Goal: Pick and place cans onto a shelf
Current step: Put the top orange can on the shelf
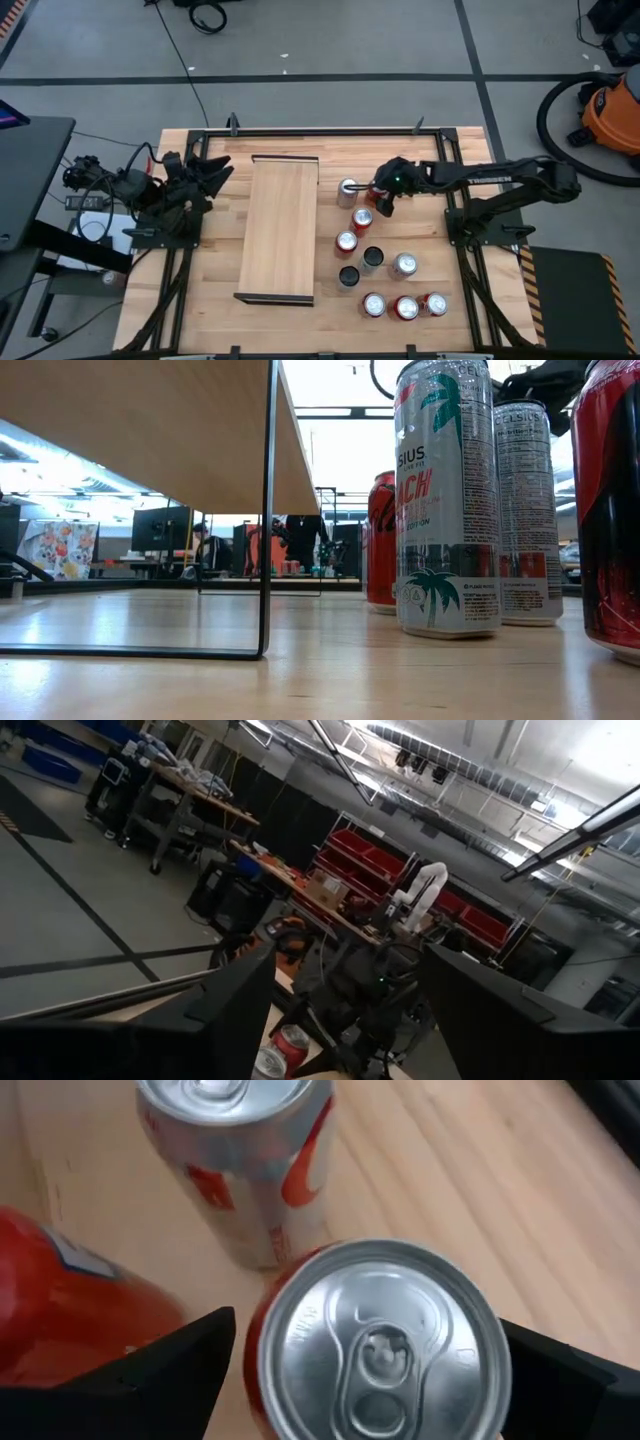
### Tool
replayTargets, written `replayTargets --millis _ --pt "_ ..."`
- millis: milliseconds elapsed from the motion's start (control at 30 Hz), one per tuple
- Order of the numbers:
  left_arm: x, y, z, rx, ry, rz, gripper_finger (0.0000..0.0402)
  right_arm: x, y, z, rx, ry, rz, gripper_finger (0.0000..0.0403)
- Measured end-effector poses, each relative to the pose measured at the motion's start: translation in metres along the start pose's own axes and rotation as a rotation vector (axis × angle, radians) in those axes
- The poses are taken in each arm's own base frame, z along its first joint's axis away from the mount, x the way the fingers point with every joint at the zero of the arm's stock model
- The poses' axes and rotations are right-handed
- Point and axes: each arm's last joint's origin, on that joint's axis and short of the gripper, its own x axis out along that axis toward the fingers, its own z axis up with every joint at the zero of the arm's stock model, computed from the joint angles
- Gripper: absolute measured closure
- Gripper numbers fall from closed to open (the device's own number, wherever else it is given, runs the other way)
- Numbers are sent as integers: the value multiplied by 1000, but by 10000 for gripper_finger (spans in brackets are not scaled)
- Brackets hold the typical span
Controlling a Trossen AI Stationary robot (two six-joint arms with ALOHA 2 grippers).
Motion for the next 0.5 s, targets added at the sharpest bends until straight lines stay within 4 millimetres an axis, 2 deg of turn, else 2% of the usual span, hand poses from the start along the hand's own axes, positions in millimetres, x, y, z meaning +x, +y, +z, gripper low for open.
replayTargets --millis 267,367,500 --pt "0 2 -7 -13 50 8 138 6 3 -2 -1 43 72 94" --pt "0 3 -9 -16 72 13 138 0 3 4 1 78 76 96" --pt "-1 4 -12 1 89 18 138 -14 -1 27 -2 72 61 87"
